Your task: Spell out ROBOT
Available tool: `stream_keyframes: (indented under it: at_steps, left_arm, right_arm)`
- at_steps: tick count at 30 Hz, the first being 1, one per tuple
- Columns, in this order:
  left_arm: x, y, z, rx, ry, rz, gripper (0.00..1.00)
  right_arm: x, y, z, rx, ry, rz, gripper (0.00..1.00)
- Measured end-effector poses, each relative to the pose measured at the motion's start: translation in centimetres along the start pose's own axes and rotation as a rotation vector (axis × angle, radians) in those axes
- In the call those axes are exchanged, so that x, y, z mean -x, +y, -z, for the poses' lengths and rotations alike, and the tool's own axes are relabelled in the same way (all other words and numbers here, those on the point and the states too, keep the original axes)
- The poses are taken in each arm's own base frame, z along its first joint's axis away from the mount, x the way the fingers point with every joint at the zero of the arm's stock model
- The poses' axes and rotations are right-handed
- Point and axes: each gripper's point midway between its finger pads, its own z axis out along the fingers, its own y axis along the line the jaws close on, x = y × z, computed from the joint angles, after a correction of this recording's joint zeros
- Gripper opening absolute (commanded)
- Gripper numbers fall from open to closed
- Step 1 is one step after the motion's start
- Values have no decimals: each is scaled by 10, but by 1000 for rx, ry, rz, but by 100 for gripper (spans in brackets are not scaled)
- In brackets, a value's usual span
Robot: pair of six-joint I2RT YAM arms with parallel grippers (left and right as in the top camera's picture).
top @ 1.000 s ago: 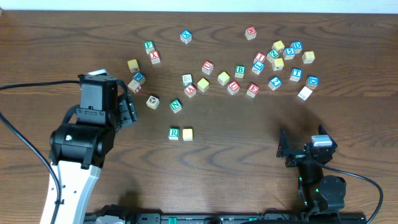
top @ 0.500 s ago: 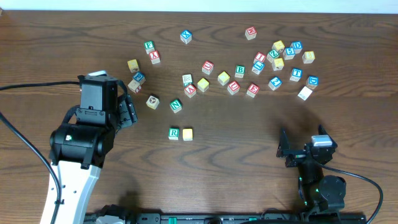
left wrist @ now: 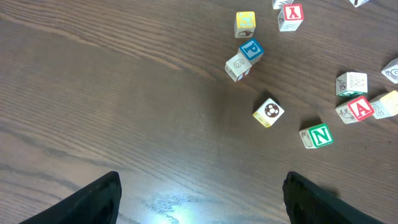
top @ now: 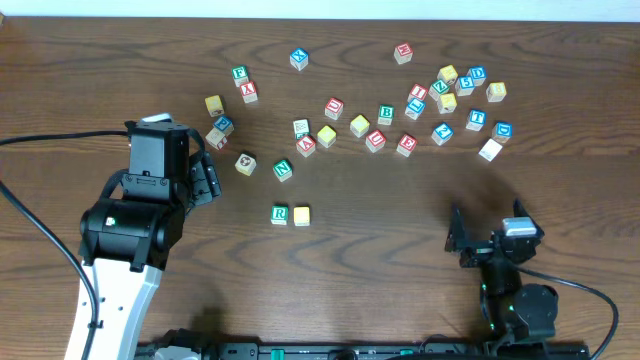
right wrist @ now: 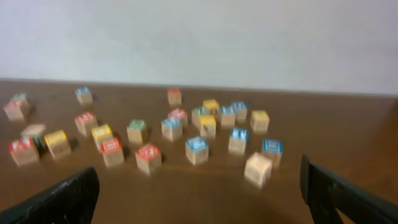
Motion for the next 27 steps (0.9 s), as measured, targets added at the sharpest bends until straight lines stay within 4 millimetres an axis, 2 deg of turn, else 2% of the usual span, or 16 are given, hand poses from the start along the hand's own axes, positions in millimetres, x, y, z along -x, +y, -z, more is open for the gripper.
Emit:
stream_keyframes:
  at_steps: [3,5,7,11,15,17,20,22,24,27]
  left_arm:
    - [0,0,0,0,0,0,82]
    - [0,0,0,0,-1,0,82]
    - [0,0,0,0,-1,0,82]
    - [0,0,0,0,0,0,82]
    - [0,0,0,0,0,0,82]
    - [0,0,0,0,1,0,82]
    - [0,0,1,0,0,0,82]
    - [1,0,1,0,-3,1,82]
    - [2,0,1,-2,-6,2,82]
    - [2,0,1,-1,-5,1,82]
  right_arm:
    - [29,12,2,72,-116,-6,99]
    - [37,25,5,145,-147,-1,99]
    - [36,38,7,224,-115,-1,99]
    - [37,50,8,292,15,8,99]
    - [76,56,-1,331,110,46,99]
    - [100,60,-13,356,166,59,99]
    - [121,70,-38,407,325,74,99]
    - [124,84,-57,470,486,97,99]
    - [122,94,-69,511,572,116,99]
    - [121,114,-100,576,664,115,99]
